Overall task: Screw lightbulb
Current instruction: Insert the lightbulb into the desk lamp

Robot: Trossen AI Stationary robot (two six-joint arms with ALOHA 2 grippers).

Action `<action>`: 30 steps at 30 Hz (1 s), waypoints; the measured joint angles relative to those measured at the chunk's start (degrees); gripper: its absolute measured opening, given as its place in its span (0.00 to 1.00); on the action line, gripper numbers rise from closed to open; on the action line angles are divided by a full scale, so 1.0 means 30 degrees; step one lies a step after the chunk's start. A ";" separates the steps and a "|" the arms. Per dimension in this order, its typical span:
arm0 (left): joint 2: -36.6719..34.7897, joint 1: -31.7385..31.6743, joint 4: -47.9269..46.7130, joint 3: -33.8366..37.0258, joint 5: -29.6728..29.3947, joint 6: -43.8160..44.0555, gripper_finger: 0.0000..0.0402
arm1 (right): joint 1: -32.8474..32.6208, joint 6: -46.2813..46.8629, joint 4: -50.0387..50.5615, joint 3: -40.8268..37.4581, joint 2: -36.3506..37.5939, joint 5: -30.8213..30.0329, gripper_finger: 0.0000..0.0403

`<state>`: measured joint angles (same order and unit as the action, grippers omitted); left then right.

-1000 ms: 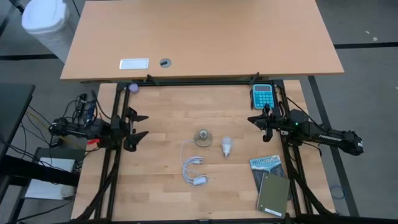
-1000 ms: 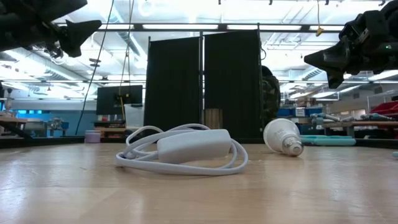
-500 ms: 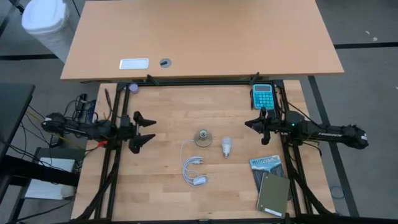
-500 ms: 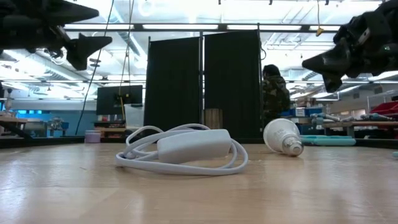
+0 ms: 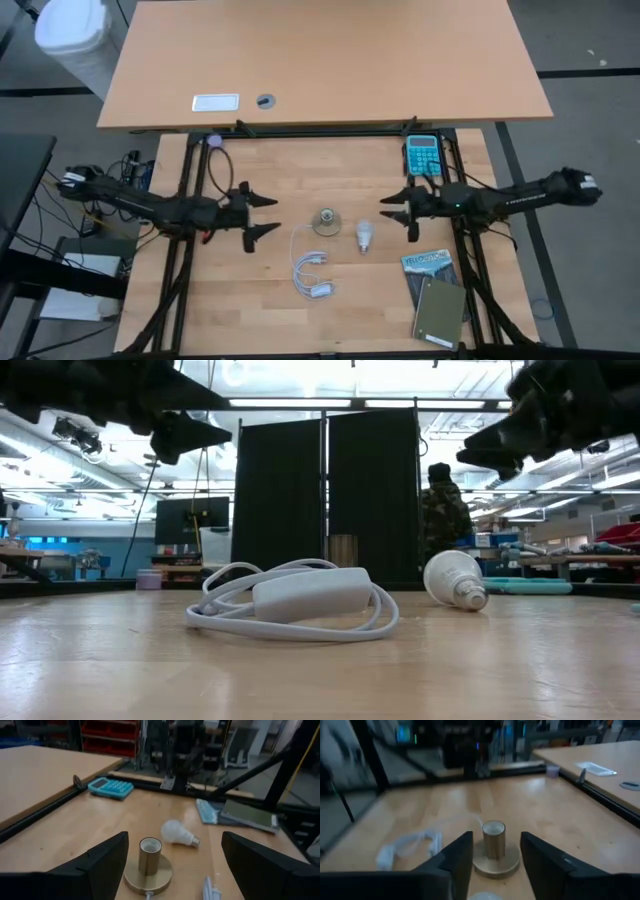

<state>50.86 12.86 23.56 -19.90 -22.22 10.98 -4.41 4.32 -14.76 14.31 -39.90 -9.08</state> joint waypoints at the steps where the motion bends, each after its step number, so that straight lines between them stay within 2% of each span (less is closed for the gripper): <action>1: 0.0377 0.0000 0.0077 -0.0153 -0.0061 0.0192 0.81 | -0.0226 -0.0511 0.0837 0.0824 -0.0741 -0.0123 0.46; 7: 0.1607 0.0000 0.0284 -0.0928 -0.0129 0.2036 0.81 | -0.1190 -0.3762 0.5198 0.5201 -0.5140 -0.1105 0.55; 14: 0.1687 0.0000 0.0294 -0.1071 -0.0491 0.2499 0.81 | -0.2043 -0.8247 0.8652 0.8115 -0.9076 -0.1749 0.59; 26: 0.1687 -0.0036 0.0311 -0.1071 -0.1799 0.3061 0.81 | -0.2379 -0.9184 1.5352 1.2106 -1.3881 -0.1706 0.62; 30: 0.1680 -0.0036 0.0267 -0.1071 -0.1799 0.3050 0.81 | -0.2655 -1.1938 1.6853 1.3056 -1.4945 -0.1655 0.68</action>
<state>55.90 12.75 24.36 -23.11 -27.62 20.13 -12.38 -31.49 35.79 53.48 -84.74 -14.04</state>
